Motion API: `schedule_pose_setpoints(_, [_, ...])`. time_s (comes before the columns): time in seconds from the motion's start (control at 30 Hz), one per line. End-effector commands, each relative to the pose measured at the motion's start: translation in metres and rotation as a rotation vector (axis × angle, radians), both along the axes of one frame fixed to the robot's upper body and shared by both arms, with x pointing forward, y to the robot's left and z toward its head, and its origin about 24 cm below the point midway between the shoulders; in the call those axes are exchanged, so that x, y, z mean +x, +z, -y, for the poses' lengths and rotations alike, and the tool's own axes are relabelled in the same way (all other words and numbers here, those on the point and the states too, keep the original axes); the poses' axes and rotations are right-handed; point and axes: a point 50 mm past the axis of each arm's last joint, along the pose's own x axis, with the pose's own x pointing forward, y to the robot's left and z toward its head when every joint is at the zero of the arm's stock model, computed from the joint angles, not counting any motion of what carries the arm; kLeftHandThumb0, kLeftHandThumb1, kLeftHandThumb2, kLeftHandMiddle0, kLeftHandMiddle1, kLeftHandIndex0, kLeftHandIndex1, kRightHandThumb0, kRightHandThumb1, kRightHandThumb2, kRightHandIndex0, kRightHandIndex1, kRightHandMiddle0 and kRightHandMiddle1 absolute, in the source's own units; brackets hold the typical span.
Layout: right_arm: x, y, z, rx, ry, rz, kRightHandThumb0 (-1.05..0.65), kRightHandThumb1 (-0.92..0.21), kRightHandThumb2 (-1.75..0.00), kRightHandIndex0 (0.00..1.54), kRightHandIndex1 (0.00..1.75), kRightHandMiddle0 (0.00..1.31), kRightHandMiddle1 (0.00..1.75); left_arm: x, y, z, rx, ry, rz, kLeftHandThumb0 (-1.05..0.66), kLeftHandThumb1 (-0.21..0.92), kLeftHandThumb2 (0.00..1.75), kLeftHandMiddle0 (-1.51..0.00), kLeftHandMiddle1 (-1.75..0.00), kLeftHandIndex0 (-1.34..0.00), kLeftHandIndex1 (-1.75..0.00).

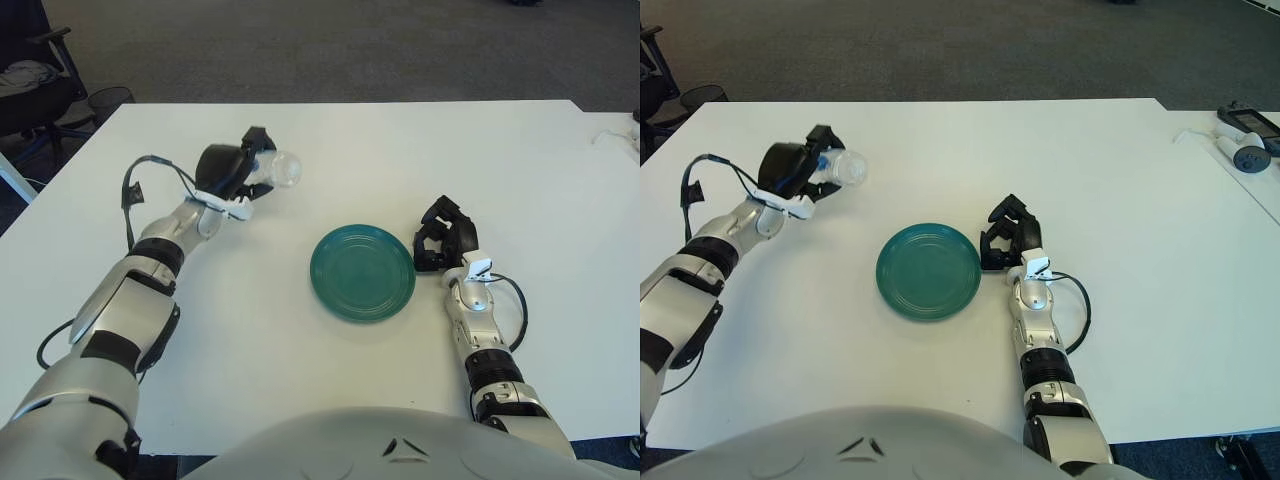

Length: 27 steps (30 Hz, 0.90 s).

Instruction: Put the bottle into the plate.

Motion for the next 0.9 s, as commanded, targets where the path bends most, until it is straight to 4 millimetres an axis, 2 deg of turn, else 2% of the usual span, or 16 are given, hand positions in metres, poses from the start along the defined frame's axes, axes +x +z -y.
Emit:
schedule_pose_setpoints(0.0, [-0.056, -0.071, 0.001, 0.042, -0.036, -0.384, 0.0, 0.06, -1.67, 0.96, 1.54, 0.67, 1.75, -0.003, 0.024, 0.011, -0.036, -0.08, 0.105, -0.47, 0.3, 1.34, -1.19, -1.75, -0.62, -1.75])
schedule_pose_setpoints(0.47, [-0.054, -0.072, -0.001, 0.044, -0.03, -0.379, 0.0, 0.05, -1.67, 0.96, 1.55, 0.66, 1.75, -0.031, 0.056, 0.045, -0.116, -0.307, 0.289, -0.48, 0.29, 1.35, -1.19, -1.75, -0.63, -1.75])
schedule_pose_setpoints(0.87, [-0.053, -0.072, -0.003, 0.052, -0.036, -0.377, 0.0, 0.04, -1.66, 0.95, 1.55, 0.65, 1.75, -0.047, 0.055, 0.062, -0.101, -0.449, 0.246, -0.48, 0.28, 1.36, -1.18, -1.75, -0.63, -1.75])
